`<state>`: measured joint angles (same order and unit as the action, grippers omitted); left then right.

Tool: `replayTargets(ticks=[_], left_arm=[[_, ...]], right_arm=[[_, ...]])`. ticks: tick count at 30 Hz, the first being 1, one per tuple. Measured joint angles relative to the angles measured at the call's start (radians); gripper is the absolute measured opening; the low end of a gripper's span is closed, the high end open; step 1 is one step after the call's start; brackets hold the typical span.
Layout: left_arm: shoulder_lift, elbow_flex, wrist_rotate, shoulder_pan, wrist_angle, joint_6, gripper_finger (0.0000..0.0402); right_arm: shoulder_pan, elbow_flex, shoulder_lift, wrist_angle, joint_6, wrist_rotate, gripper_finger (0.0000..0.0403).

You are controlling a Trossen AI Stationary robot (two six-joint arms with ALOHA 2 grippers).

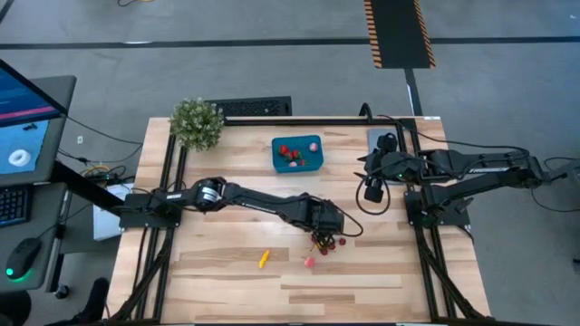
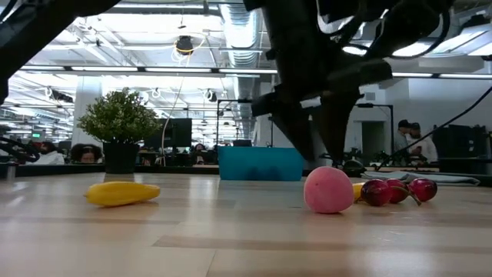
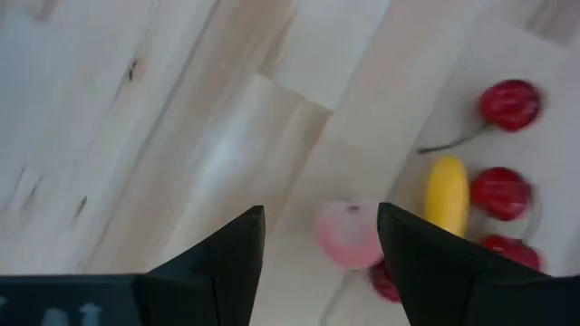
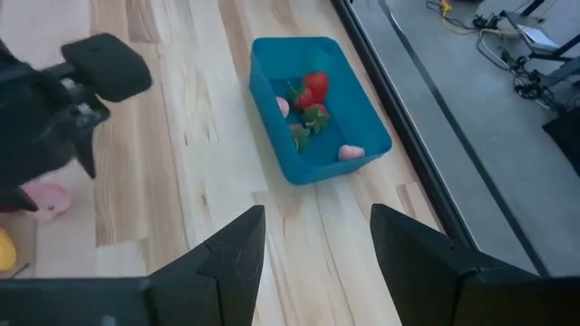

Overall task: Pick and placing Produce into tupperware
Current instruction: Put the top peach into the blue bin

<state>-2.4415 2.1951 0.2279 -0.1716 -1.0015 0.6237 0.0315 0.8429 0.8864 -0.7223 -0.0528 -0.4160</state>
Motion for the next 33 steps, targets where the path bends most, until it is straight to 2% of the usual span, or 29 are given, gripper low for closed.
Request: replayTargets(ticks=[3,7,12,18,33], left_arm=[[0.002,-0.016,-0.018,-0.009,0.016,0.027,0.0205],[0.001,-0.020,0.036,-0.019,0.051,0.036,0.0205],[0.001,-0.020,0.040,-0.018,0.059,0.045,0.0205],[0.001,-0.020,0.077,-0.025,0.088,0.044,0.0205],[0.003,-0.037,0.112,-0.038,0.087,0.033,0.0205]], right_arm=[[0.000,0.000,0.000,0.000,0.000,0.000,0.0225],[0.000,0.000,0.000,0.001,0.000,0.000,0.0225],[0.000,0.000,0.000,-0.003,0.011,0.002,0.0225],[0.000,0.000,0.000,-0.005,0.018,0.052,0.0225],[0.000,0.000,0.000,-0.006,0.018,0.053,0.0225]])
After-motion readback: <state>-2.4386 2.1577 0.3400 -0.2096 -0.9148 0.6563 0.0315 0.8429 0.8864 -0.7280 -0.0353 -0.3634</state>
